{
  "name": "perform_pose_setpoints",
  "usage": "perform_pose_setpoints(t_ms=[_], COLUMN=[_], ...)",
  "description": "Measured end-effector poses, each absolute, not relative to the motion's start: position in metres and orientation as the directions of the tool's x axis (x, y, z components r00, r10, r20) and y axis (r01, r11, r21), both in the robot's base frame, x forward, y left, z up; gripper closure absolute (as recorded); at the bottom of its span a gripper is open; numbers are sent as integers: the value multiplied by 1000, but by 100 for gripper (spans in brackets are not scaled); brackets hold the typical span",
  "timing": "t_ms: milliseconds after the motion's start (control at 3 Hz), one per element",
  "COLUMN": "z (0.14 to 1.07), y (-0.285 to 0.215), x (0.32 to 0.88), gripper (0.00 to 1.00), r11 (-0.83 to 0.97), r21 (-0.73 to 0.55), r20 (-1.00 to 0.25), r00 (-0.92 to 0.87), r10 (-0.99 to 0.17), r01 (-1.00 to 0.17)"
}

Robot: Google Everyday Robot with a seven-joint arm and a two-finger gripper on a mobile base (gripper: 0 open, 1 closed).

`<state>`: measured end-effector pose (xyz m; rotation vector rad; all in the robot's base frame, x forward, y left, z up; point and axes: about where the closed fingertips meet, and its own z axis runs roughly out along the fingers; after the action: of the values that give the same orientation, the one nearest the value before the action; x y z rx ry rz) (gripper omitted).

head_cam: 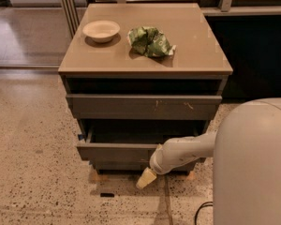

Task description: Open middle drawer

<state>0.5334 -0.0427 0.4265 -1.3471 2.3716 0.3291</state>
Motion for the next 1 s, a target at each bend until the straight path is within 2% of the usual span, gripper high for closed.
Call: perform_pose_setpoints(t_ms=[667,1000], z=[478,478], y=[-36,-36], x=[601,601], gripper=[0,0], r11=[514,514], r21=[-137,-137], r20=[-502,-502], r00=[-388,-387], r10=[-773,-773], r01=[-847,-847])
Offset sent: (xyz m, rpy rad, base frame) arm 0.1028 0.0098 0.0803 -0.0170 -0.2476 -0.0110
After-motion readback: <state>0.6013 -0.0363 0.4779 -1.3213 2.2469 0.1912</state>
